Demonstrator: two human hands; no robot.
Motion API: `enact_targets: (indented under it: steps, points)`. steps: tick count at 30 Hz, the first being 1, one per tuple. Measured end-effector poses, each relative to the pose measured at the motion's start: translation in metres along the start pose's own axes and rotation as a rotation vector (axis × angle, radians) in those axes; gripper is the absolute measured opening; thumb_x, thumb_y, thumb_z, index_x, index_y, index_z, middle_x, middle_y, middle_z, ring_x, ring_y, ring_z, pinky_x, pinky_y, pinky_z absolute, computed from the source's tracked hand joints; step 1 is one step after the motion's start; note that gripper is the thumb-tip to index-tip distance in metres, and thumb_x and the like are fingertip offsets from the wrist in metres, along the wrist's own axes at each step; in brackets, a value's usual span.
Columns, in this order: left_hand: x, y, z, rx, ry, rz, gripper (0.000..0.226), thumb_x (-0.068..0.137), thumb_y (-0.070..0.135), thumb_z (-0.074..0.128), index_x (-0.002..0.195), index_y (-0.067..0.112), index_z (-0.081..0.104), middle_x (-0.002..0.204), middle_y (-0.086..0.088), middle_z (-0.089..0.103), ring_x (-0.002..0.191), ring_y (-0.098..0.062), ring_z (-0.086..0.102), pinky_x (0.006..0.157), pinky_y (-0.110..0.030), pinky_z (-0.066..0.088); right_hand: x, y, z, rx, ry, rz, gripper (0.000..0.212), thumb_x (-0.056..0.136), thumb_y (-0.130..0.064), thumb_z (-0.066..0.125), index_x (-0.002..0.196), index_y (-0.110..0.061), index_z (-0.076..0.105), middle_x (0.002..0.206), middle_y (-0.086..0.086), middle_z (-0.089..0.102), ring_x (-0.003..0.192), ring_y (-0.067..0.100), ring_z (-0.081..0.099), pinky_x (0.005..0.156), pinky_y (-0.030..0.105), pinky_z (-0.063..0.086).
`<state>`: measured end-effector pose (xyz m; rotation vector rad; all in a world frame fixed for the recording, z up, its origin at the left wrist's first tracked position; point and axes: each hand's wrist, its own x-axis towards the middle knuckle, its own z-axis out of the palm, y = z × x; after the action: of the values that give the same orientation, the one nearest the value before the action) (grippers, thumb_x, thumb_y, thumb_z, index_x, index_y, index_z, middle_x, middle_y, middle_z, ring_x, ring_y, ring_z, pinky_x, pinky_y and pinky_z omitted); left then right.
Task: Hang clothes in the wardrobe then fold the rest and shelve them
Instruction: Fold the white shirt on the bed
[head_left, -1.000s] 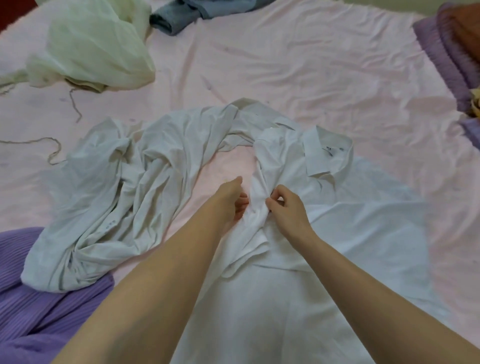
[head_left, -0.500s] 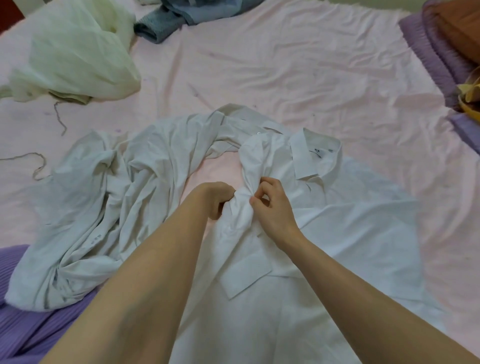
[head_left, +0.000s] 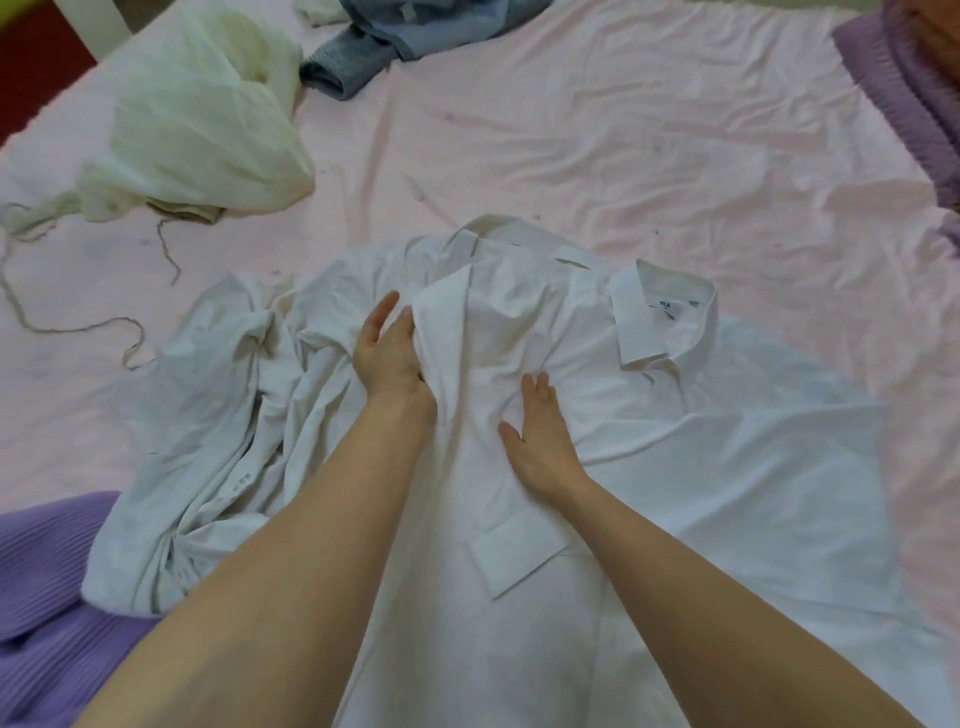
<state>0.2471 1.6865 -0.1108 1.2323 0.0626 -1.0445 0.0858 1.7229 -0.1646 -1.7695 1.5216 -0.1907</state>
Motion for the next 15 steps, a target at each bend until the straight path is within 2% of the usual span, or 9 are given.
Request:
enact_targets:
  steps: [1,3,5,7,9,11,12,15]
  points:
    - [0.000,0.005,-0.003,-0.061,-0.019,-0.084,0.023,0.086,-0.002,0.061,0.097,0.018,0.065,0.102,-0.013,0.069,0.089,-0.026,0.068,0.084,-0.039,0.057,0.003,-0.002,0.001,-0.032,-0.005,0.005,0.069,0.102,-0.026,0.038,0.153,-0.011,-0.006,0.160,0.005,-0.015,0.148,0.019,-0.010,0.119,0.029,-0.002]
    - [-0.001,0.007,-0.006,-0.061,-0.082,-0.369,0.013,0.092,0.005,0.049,0.090,0.008,0.062,0.097,-0.013,0.066,0.086,-0.028,0.064,0.083,-0.040,0.054,0.004,-0.004,0.003,-0.120,0.005,0.013,0.072,0.101,-0.030,0.039,0.152,-0.011,-0.008,0.160,0.005,-0.016,0.148,0.021,-0.011,0.120,0.032,-0.003]
    - [0.005,0.006,-0.009,0.073,-0.108,-0.584,0.031,0.099,0.019,0.040,0.095,0.000,0.064,0.092,-0.014,0.066,0.084,-0.029,0.062,0.082,-0.039,0.050,0.004,-0.005,0.006,-0.223,0.011,0.004,0.074,0.100,-0.033,0.039,0.152,-0.015,-0.011,0.160,0.005,-0.017,0.148,0.023,-0.013,0.120,0.036,-0.004]
    - [0.015,0.008,-0.008,0.259,-0.198,-0.637,0.035,0.099,0.027,0.048,0.115,0.001,0.064,0.091,-0.012,0.069,0.081,-0.024,0.067,0.079,-0.035,0.056,0.005,-0.005,0.010,-0.260,0.015,-0.003,0.076,0.100,-0.035,0.040,0.152,-0.018,-0.013,0.159,0.004,-0.019,0.147,0.023,-0.014,0.119,0.037,-0.005]
    - [0.022,0.010,-0.001,0.475,-0.312,-0.639,0.035,0.090,0.022,0.066,0.117,0.000,0.064,0.087,-0.007,0.069,0.074,-0.014,0.067,0.073,-0.025,0.057,0.009,-0.006,0.010,-0.244,0.012,0.000,0.077,0.099,-0.035,0.040,0.152,-0.020,-0.015,0.159,0.003,-0.020,0.147,0.022,-0.015,0.119,0.037,-0.005]
    - [0.021,0.011,0.008,0.684,-0.416,-0.648,0.029,0.089,0.017,0.067,0.111,-0.003,0.063,0.080,-0.006,0.065,0.070,-0.010,0.063,0.069,-0.019,0.054,0.014,-0.006,0.010,-0.214,0.001,0.009,0.079,0.099,-0.036,0.041,0.151,-0.019,-0.016,0.159,0.002,-0.020,0.147,0.019,-0.014,0.120,0.037,-0.003]
    - [0.016,0.012,0.012,0.770,-0.477,-0.650,0.022,0.091,0.016,0.064,0.104,-0.002,0.063,0.077,-0.006,0.065,0.067,-0.011,0.063,0.066,-0.020,0.055,0.016,-0.005,0.009,-0.219,-0.007,0.010,0.080,0.099,-0.037,0.041,0.151,-0.017,-0.017,0.159,0.003,-0.019,0.147,0.019,-0.013,0.120,0.037,-0.001]
    - [0.001,0.013,0.017,0.940,-0.585,-0.663,0.017,0.091,0.017,0.064,0.097,0.001,0.062,0.085,-0.010,0.068,0.079,-0.019,0.064,0.074,-0.029,0.056,0.021,-0.001,0.007,-0.251,-0.014,-0.023,0.084,0.098,-0.041,0.043,0.150,-0.012,-0.018,0.160,0.010,-0.016,0.147,0.023,-0.013,0.121,0.037,0.001]
